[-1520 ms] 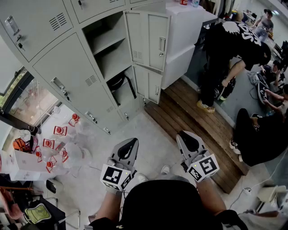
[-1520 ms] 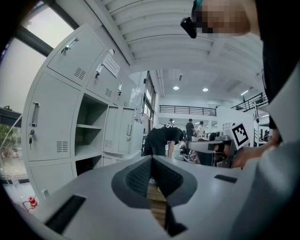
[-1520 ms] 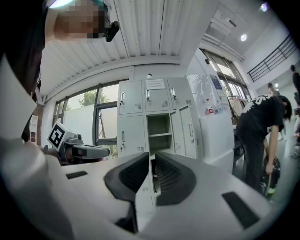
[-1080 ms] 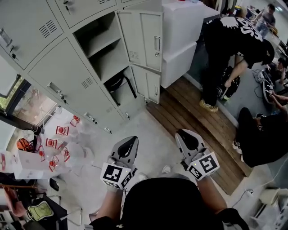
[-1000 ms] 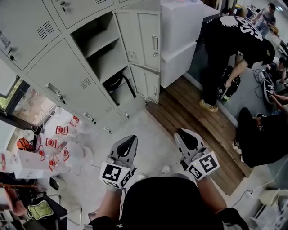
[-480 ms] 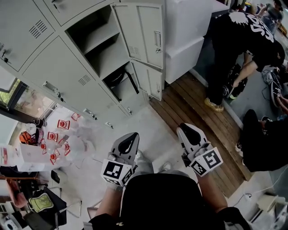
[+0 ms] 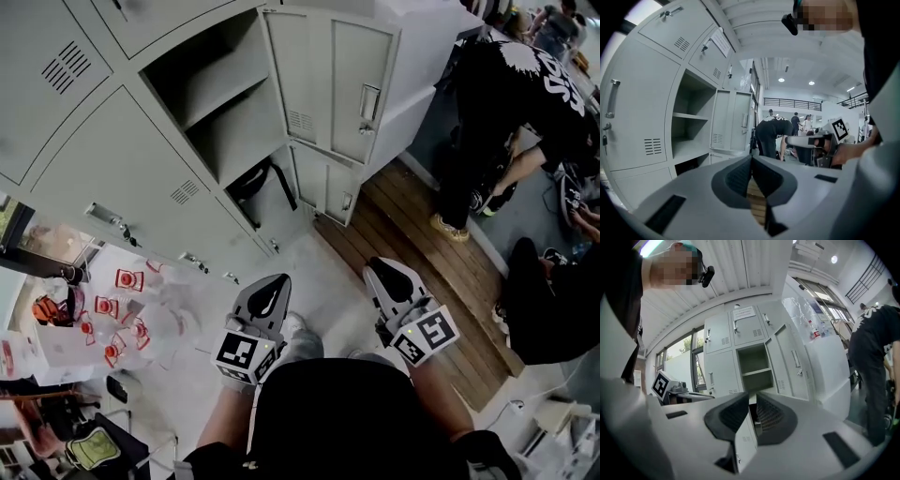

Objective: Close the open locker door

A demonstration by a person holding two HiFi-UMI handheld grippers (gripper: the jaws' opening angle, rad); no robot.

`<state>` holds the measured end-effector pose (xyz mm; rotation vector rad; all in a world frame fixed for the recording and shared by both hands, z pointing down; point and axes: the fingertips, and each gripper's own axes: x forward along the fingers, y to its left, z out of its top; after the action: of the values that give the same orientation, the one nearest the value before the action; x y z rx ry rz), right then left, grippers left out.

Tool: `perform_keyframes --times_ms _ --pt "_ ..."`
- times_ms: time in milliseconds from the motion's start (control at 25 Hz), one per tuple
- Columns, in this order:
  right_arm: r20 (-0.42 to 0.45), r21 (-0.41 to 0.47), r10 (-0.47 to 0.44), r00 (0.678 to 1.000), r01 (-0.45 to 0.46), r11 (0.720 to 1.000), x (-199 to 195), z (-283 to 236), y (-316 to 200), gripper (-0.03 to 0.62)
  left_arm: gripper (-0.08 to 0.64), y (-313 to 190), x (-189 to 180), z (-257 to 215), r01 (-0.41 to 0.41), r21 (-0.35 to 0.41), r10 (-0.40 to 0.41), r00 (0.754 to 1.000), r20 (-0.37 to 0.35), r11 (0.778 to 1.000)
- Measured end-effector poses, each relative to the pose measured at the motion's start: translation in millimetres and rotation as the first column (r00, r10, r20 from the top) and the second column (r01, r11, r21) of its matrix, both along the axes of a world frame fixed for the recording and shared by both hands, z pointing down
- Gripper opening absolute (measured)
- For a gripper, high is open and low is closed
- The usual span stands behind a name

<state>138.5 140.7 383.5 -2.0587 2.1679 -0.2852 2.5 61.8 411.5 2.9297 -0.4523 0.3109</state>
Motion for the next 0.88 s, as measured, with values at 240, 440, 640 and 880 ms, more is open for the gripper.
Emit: perform_keyframes --times_ms 240,440,640,880 --pt "-0.015 -0.029 0.046 0.999 -0.047 0.998 -16 7 -66 0.057 0.023 -69 -13 6 -0.049 -0.014 0.049 0.999 -0.007 0.999" --pt "-0.023 -0.067 0.088 0.996 -0.089 0.994 -19 19 -103 0.057 0.023 -107 -18 14 -0.092 -0.037 0.092 0.996 -0.002 0.995" --pt "-0.023 -0.104 0.124 0.992 -0.126 0.987 -9 37 -123 0.057 0.023 -128 -11 20 -0.124 -0.043 0.124 0.992 0.009 0.991" --pt "-0.012 -0.169 0.165 0.986 -0.164 0.972 26 66 -134 0.057 0.023 -141 5 32 -0.123 -0.056 0.125 0.992 0.026 0.991"
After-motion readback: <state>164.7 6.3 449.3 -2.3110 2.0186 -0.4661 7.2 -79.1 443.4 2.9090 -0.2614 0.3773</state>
